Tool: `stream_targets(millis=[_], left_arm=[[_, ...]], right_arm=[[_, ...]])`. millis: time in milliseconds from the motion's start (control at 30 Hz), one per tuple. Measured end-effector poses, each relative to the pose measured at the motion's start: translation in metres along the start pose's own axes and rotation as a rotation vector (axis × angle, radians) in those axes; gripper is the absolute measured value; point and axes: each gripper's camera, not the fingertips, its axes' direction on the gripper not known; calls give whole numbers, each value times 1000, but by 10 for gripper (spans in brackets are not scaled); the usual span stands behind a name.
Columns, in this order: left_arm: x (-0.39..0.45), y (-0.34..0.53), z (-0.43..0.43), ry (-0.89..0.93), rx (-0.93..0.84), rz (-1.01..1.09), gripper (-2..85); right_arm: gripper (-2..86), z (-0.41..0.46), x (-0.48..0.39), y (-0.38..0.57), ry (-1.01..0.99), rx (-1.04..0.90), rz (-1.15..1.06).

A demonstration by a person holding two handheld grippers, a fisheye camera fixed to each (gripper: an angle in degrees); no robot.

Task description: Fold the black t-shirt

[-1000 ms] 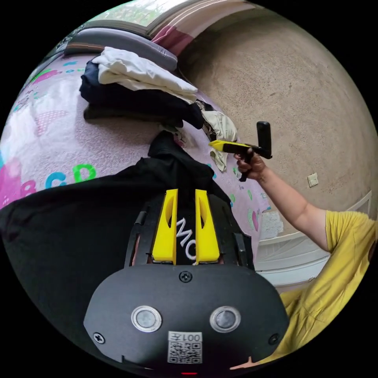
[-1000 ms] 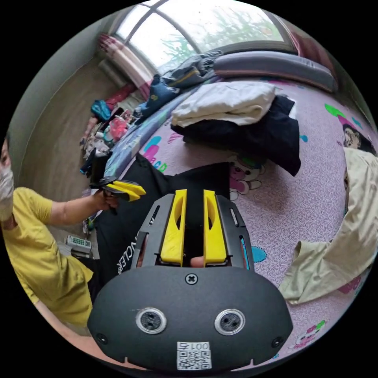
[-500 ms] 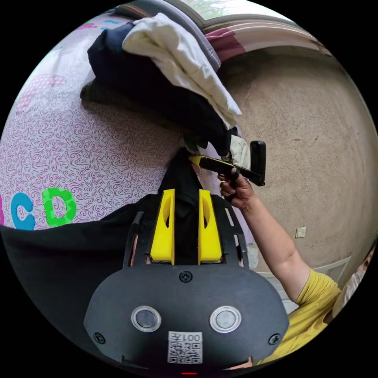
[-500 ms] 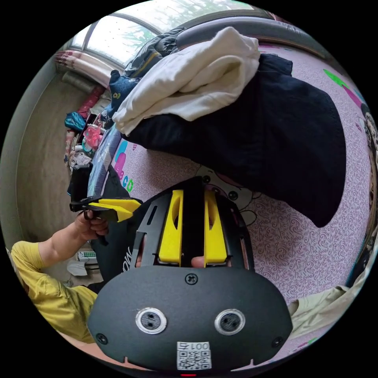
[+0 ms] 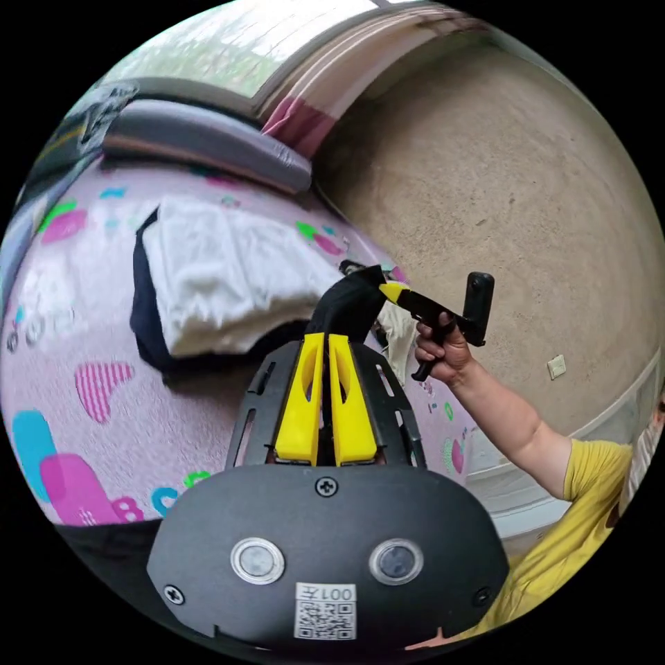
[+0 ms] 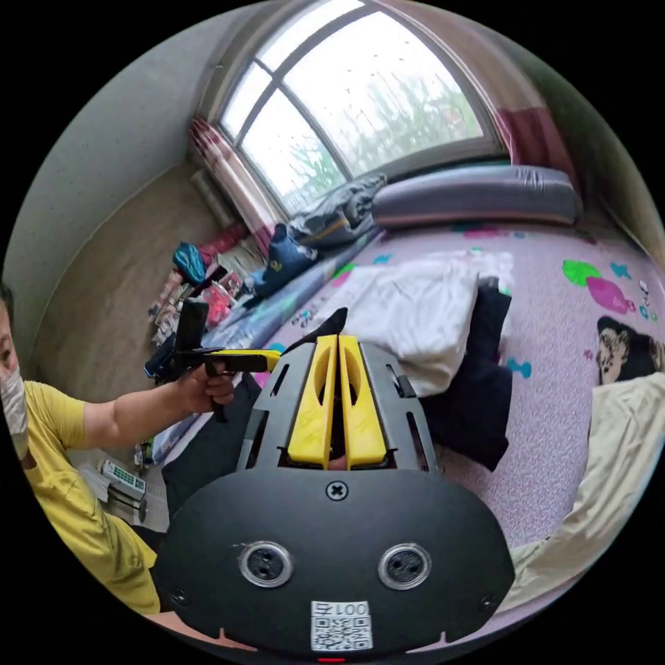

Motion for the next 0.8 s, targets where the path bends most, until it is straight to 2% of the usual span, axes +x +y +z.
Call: stream_targets(millis=[133,333,533,800], left_arm=[[54,-28,-43,-46,85,180,-10],[149,-33,-113,-107,206,477,-10],[215,-17,-157,-89,172,666,-10],[274,87,-192,57,55,876,-10]], right_arm=[[-1,-59,-56,-17,-16,160,-102],[-1,-127,-132,-9,4,267,-220],[0,-174,-212,33,11,295,-293],[0,-204,-295,151,42,251,-325]])
